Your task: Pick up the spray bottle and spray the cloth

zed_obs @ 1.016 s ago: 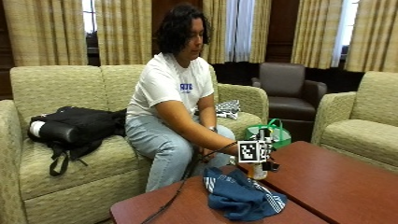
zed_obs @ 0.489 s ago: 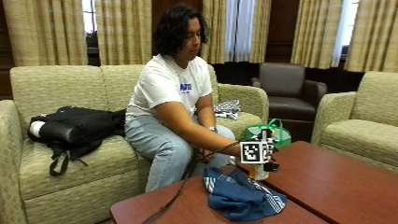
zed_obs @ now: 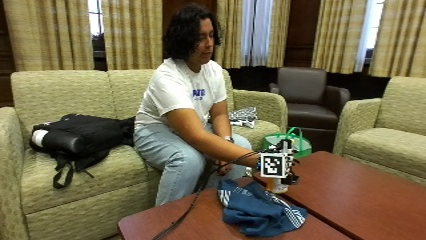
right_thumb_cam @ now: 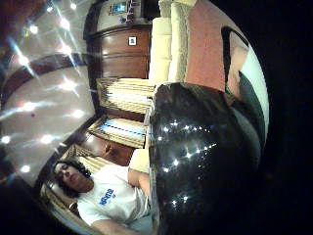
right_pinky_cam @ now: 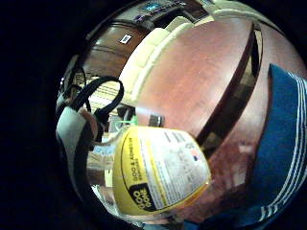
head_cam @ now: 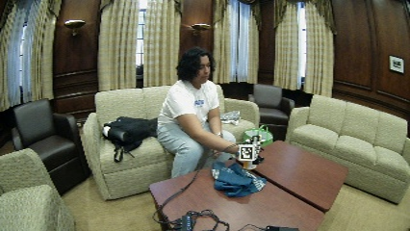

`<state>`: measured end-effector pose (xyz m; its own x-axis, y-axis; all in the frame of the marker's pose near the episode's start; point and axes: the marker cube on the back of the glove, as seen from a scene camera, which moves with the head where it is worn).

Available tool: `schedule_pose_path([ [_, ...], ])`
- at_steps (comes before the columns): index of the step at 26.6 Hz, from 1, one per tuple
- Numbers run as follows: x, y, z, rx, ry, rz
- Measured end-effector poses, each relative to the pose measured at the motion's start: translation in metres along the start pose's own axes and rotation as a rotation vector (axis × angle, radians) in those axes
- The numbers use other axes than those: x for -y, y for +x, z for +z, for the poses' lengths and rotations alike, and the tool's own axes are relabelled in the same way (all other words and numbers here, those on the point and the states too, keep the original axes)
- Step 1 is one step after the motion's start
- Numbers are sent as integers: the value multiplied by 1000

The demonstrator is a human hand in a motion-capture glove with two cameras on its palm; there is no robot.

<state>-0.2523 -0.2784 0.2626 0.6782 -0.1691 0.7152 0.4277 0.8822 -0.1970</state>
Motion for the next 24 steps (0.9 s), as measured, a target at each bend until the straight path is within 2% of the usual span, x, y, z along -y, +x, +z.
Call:
schedule_pose_path([
  [3,8,-4,2,43,45,8],
  [9,-13,7,2,-41,-100,31],
  [13,-20,10,-1,-40,-138,59],
  [19,-17,21,-4,-101,-97,97],
  [22,-8,15,-1,-42,-33,126],
  [24,-11,12,-2,-23,-44,141],
])
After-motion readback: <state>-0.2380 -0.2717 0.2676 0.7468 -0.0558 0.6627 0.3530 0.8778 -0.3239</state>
